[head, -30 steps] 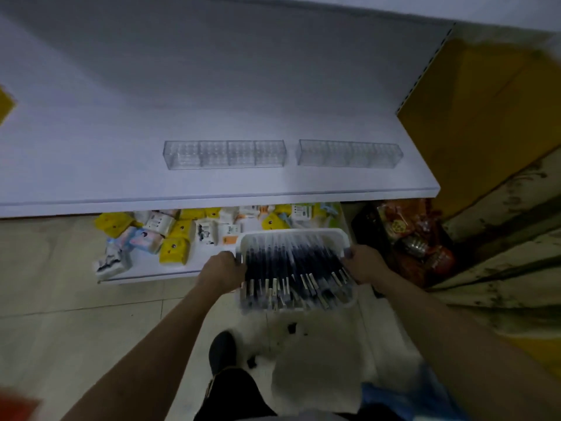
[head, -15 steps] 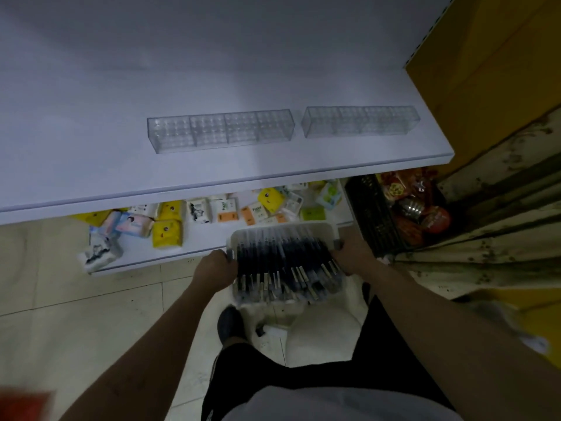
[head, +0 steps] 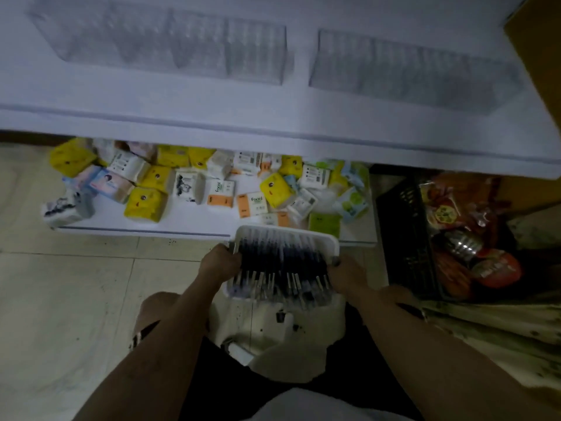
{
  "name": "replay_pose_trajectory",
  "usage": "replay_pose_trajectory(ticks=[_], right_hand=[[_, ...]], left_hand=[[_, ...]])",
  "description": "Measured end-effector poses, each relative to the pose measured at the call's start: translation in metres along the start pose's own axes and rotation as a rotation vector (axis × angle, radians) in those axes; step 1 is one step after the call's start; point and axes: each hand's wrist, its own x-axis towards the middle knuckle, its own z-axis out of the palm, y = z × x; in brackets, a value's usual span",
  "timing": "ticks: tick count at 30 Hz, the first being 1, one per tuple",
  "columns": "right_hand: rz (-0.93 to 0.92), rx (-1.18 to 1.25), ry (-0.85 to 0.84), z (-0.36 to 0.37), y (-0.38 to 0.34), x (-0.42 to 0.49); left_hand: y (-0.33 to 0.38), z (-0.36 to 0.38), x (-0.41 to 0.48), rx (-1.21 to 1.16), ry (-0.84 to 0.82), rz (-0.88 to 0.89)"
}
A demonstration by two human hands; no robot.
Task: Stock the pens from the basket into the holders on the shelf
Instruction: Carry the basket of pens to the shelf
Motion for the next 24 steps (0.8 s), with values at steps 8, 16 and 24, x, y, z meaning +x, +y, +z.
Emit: replay_pose_trajectory(ticks=[8, 16, 24], right_hand=[[-0.111, -0.027, 0.002, 0.069, 0.069, 0.130], [-0.195, -0.078, 0.068, 0.124, 0.105, 0.181], [-0.171, 0.134, 0.178, 0.124, 0.129, 0.148]], left_hand=[[-0.039, 0.115, 0.085, -0.055, 0.051, -0.061], [-0.075, 0.177, 0.112, -0.052, 0.171, 0.015], [-0.084, 0.190, 0.074, -0.058, 0.291, 0.057]])
